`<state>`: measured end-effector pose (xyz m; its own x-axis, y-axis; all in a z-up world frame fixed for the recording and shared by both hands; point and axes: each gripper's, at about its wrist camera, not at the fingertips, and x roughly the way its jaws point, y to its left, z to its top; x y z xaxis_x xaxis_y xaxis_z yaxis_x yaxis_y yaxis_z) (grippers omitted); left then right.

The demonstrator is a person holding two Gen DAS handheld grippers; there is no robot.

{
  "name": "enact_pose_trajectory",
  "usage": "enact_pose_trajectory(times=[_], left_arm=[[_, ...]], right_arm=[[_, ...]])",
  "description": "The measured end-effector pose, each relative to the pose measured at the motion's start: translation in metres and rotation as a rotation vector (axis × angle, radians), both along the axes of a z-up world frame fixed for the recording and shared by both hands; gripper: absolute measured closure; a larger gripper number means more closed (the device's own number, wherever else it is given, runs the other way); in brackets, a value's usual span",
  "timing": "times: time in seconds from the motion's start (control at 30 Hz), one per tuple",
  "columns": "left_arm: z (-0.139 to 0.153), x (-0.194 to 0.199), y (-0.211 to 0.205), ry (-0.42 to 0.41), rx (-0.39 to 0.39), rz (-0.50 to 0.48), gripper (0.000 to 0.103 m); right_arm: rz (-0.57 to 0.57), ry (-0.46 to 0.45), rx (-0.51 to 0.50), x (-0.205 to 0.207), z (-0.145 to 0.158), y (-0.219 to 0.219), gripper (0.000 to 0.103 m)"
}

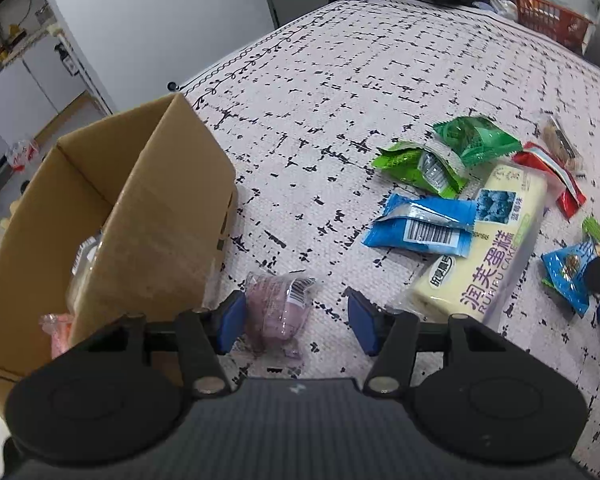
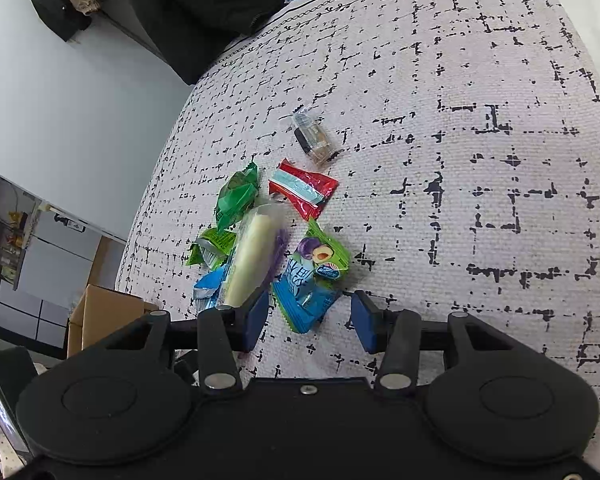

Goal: Organize snacks
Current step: 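Grasp the purple pastry pack with the left gripper while the right grasps the blue-green candy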

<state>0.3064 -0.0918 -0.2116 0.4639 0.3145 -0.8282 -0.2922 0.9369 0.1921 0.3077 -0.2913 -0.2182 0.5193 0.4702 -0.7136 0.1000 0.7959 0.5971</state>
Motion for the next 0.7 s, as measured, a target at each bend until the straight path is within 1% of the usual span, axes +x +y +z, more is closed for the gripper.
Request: enact_pose_trajectory(times=[0.03,0.07,0.1,0.13,0.2,0.3,0.4,0.47,0.5,0.6,0.7], left_arm=[[0.0,-0.001,0.002,-0.004,-0.007,0.01,0.055],[0.0,-0.001,0.006,-0.004,-0.005,0.029,0.067],[0.001,-0.003,0.01,-0.008,-0.01,0.047,0.072],[0.002,-0.004,0.014,-0.021,-0.031,0.057,0.074],[0.005,-0.006,0.019,-0.031,-0.057,0.059,0.075],[0.011,-0.01,0.022,-0.05,-0.136,0.065,0.076],[0.016,-0.013,0.02,-0.066,-0.243,0.051,0.076],[0.017,-0.013,0.014,-0.066,-0.272,0.026,0.076],[0.017,-0.012,0.011,-0.061,-0.276,0.01,0.076],[0.015,-0.011,0.003,-0.048,-0.24,-0.02,0.075],[0.013,-0.009,0.003,-0.036,-0.224,-0.027,0.069]], right_arm=[[0.0,0.0,-0.001,0.0,0.0,0.0,0.056],[0.0,0.0,-0.003,0.0,0.0,0.0,0.056],[0.0,-0.001,-0.004,0.0,0.0,0.0,0.056],[0.001,-0.001,-0.006,0.0,0.0,0.0,0.056],[0.003,-0.004,-0.012,0.0,0.001,0.001,0.056],[0.006,-0.009,-0.022,0.001,0.001,0.002,0.056],[0.004,-0.009,-0.027,0.001,0.001,0.003,0.058],[0.003,-0.009,-0.03,0.001,0.001,0.002,0.058],[0.003,-0.009,-0.032,0.001,0.001,0.002,0.058],[0.004,-0.009,-0.039,0.001,0.001,0.003,0.058],[0.006,-0.012,-0.048,0.002,0.001,0.004,0.058]])
